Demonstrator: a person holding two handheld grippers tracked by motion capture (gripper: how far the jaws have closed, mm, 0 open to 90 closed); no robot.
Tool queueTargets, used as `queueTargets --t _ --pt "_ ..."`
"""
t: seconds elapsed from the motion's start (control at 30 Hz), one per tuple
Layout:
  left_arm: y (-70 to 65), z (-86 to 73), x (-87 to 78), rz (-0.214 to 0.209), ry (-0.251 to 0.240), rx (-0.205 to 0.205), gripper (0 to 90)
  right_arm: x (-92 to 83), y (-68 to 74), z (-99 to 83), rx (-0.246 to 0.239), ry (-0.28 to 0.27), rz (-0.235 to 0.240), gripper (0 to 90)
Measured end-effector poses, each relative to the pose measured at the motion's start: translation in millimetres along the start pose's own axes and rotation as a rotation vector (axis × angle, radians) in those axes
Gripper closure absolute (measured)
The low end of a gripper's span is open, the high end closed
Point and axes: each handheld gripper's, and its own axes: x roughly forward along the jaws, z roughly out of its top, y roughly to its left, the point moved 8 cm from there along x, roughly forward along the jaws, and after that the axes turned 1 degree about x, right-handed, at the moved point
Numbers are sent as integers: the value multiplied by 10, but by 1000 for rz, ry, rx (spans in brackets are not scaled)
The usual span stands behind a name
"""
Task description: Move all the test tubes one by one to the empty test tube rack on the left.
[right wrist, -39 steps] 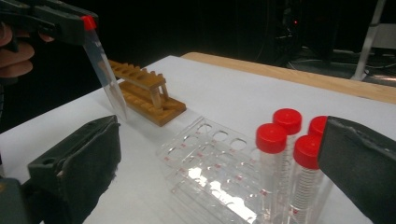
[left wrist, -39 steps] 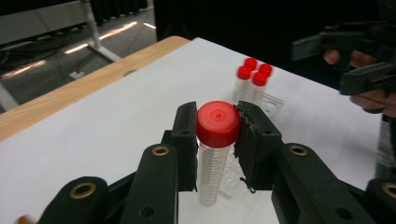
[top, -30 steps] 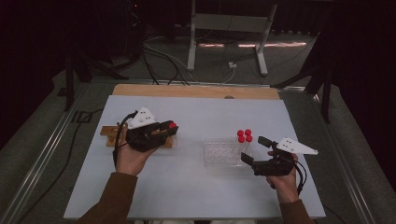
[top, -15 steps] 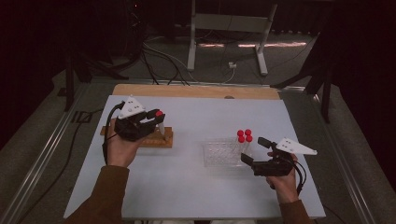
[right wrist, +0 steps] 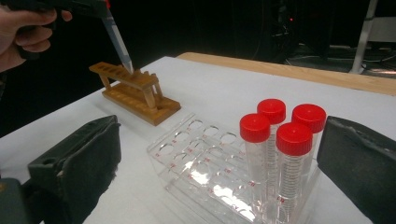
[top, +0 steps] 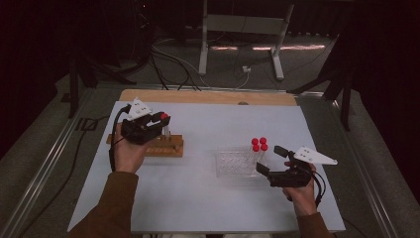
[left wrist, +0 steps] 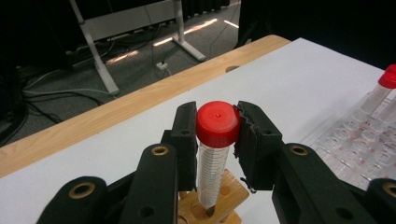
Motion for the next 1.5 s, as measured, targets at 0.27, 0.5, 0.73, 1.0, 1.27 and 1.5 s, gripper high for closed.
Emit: queueTargets --t 0.27,0.5,0.73,1.0,1.27,1.5 --pt "26 -81 91 11 26 -10 707 -6 -2 2 1 -3 0 0" --pt "46 -182 156 14 40 -29 707 -4 -7 -3 0 0 -1 0" --pt "57 -293 223 16 61 -42 706 0 -8 -9 2 0 0 0" --pt "55 -431 293 12 80 -63 704 5 -14 -19 1 1 0 0" --pt "36 -545 360 6 98 -73 703 7 -18 -25 4 3 -1 0" --pt "33 -631 414 1 112 -78 703 15 -27 -39 5 6 -2 0"
